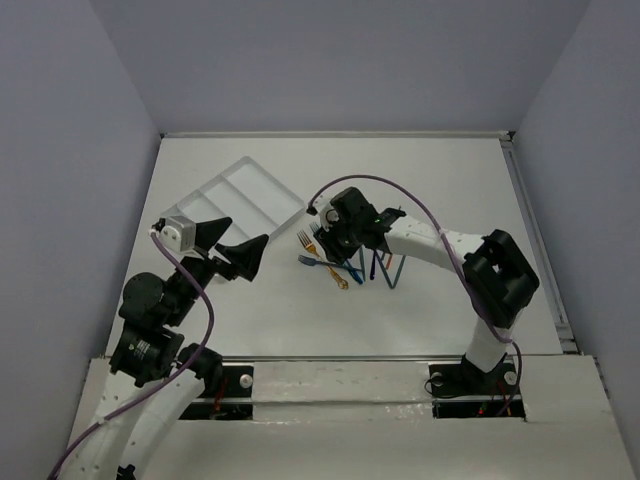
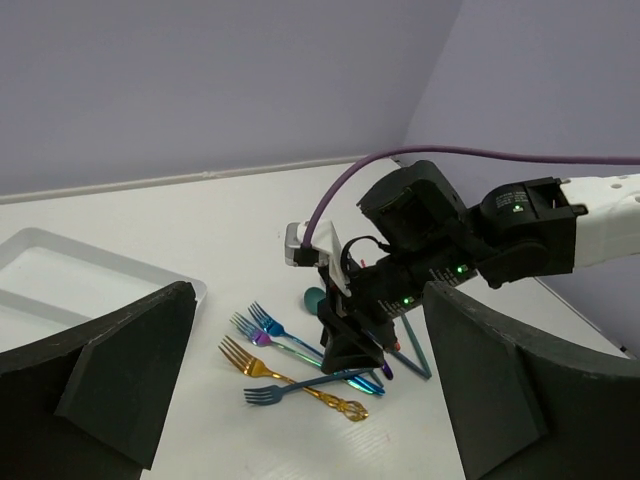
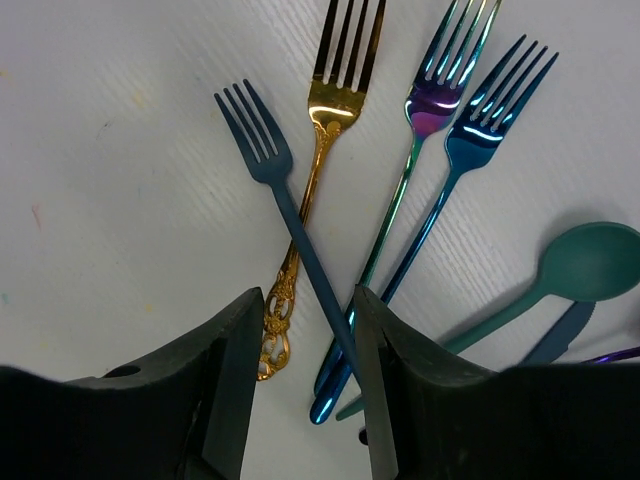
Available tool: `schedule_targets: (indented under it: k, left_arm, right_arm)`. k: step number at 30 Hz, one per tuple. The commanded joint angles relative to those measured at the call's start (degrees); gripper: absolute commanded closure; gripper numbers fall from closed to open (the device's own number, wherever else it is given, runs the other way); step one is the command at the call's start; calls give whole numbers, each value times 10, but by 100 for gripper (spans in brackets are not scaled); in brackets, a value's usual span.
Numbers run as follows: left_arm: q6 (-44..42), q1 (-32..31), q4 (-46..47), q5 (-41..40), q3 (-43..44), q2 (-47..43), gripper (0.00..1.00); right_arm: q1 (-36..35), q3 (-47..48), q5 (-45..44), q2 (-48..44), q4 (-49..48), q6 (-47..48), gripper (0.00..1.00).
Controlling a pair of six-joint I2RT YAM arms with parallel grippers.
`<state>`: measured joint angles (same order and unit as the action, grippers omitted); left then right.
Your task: Sort the eating utensils into containers
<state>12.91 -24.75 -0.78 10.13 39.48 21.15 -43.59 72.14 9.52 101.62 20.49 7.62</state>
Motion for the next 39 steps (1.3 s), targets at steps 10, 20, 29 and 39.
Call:
schedule_targets:
  k: [10, 20, 29, 39]
  left_arm:
    - [-3, 1, 20, 17, 24, 17, 1]
    - [-4, 1, 19, 22, 24, 19, 1]
    - [-5, 1, 22, 25, 24, 21, 1]
    - [-4, 1, 24, 31, 24, 23, 1]
  right_arm:
    - [-21, 51, 2, 74, 24, 16, 54]
    - [-21, 52, -25, 92, 17, 22, 54]
    - [-21, 47, -32, 103, 14, 21, 77]
    - [-32, 60, -30, 70, 30, 19, 87]
